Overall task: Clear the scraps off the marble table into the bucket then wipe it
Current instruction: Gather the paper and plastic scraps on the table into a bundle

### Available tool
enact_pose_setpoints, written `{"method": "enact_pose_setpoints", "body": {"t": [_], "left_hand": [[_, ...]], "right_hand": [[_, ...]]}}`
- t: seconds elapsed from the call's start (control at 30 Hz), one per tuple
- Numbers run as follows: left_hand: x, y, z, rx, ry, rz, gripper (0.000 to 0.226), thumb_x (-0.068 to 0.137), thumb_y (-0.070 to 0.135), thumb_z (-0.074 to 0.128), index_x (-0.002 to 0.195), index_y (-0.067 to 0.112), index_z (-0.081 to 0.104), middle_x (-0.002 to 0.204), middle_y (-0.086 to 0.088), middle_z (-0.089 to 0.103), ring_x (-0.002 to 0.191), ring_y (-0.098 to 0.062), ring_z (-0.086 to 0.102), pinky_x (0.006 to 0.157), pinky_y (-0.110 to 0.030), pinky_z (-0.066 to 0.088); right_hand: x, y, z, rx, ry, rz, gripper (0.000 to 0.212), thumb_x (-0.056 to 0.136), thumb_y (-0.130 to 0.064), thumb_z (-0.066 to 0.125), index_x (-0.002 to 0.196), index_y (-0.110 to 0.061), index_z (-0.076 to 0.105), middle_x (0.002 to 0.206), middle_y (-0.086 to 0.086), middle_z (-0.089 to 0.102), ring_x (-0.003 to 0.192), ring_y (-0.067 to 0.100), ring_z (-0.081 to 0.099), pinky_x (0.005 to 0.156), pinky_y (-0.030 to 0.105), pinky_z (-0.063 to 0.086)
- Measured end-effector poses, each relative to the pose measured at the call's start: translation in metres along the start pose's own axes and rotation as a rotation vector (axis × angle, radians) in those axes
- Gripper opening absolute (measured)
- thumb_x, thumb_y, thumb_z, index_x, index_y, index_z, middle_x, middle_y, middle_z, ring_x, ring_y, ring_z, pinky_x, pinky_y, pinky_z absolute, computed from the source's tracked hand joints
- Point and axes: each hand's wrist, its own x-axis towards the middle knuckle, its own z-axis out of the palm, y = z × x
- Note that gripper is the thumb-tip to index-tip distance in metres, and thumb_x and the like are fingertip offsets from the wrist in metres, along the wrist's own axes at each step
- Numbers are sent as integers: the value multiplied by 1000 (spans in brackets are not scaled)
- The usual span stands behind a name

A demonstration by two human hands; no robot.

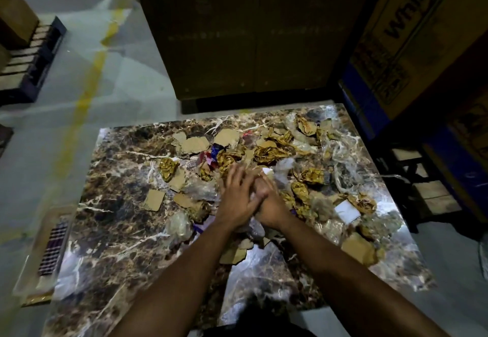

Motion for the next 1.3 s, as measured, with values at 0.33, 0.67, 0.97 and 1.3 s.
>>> {"method": "enact_pose_setpoints", "body": {"t": [0.33,0.67,0.97,1.3], "left_hand": [[5,-3,12,209,-98,-79,80,75,94,11,148,65,-2,169,5,-7,152,-31,-16,114,-74,7],[7,-9,27,387,-90,-51,69,85,85,35,146,67,10,168,-3,-5,151,-40,-12,114,-73,10],[7,-10,31,384,-55,-51,67,85,84,35,146,65,15,168,-3,-1,152,-40,-8,114,-71,13],[6,-7,32,376,-33,-66,67,85,83,39,145,68,12,169,-2,-3,152,-39,-8,114,-72,15]], "right_hand": [[-12,32,-31,414,-199,-3,141,68,-22,93,160,-40,-12,168,0,21,147,19,37,112,38,48],[-84,53,-71,414,451,45,50,84,-38,73,133,-35,62,140,-10,61,129,-1,54,108,32,49],[-189,178,-35,200,805,555,63,94,-69,42,151,-41,40,159,1,41,145,29,38,112,65,35],[-103,139,-35,261,543,333,61,92,-66,45,151,-53,37,168,-10,18,153,25,19,116,65,28]]}}
